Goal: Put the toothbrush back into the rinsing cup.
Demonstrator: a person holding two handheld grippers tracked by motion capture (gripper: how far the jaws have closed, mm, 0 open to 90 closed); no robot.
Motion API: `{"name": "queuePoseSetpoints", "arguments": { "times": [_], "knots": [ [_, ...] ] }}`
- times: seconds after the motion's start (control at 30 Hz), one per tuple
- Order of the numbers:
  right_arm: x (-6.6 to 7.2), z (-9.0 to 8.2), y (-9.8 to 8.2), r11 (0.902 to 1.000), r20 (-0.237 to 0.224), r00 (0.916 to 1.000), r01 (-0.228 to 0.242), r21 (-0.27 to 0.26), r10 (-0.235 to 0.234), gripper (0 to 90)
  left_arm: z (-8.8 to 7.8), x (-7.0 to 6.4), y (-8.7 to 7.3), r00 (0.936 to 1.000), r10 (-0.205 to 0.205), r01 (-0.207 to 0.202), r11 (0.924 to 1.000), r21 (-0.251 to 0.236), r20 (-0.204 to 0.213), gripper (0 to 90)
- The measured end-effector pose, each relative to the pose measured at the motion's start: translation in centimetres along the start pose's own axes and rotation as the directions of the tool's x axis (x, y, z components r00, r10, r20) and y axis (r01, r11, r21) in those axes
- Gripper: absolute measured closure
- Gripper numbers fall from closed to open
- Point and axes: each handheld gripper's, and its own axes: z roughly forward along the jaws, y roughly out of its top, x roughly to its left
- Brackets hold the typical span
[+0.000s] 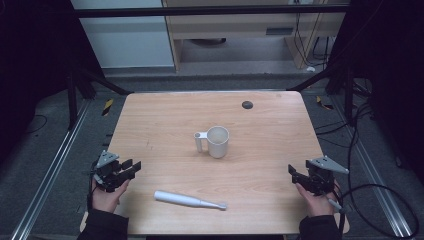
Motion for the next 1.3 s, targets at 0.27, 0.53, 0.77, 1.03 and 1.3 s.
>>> {"name": "queuePoseSetpoints", "arguments": {
  "times": [0.27,0.53,0.77,1.03,1.3],
  "knots": [
    [0.3,0.4,-0.2,0.9992,-0.009,0.9996,0.025,0.032,-0.025,37.1,-0.1,-1.9,0.3,0.9935,0.043,-0.047,0.9981,0.04,0.106,72.3],
    [0.5,0.6,-0.2,0.9984,-0.015,0.9993,0.034,0.046,-0.033,38.2,0.2,-4.1,0.3,0.9728,0.09,-0.109,0.9907,0.081,0.214,81.1],
    [0.7,0.8,-0.1,0.9978,-0.018,0.9991,0.039,0.054,-0.038,38.4,0.6,-6.4,0.3,0.9455,0.141,-0.179,0.9783,0.105,0.294,87.1],
    [0.8,1.1,-0.1,0.997,-0.023,0.9988,0.045,0.063,-0.044,38.5,1.1,-8.9,0.1,0.9098,0.189,-0.25,0.9603,0.124,0.37,89.0],
    [0.8,1.2,-0.2,0.9962,-0.021,0.9985,0.053,0.07,-0.052,38.2,1.6,-11.0,-0.3,0.8724,0.222,-0.312,0.9387,0.146,0.435,89.2]
  ]
}}
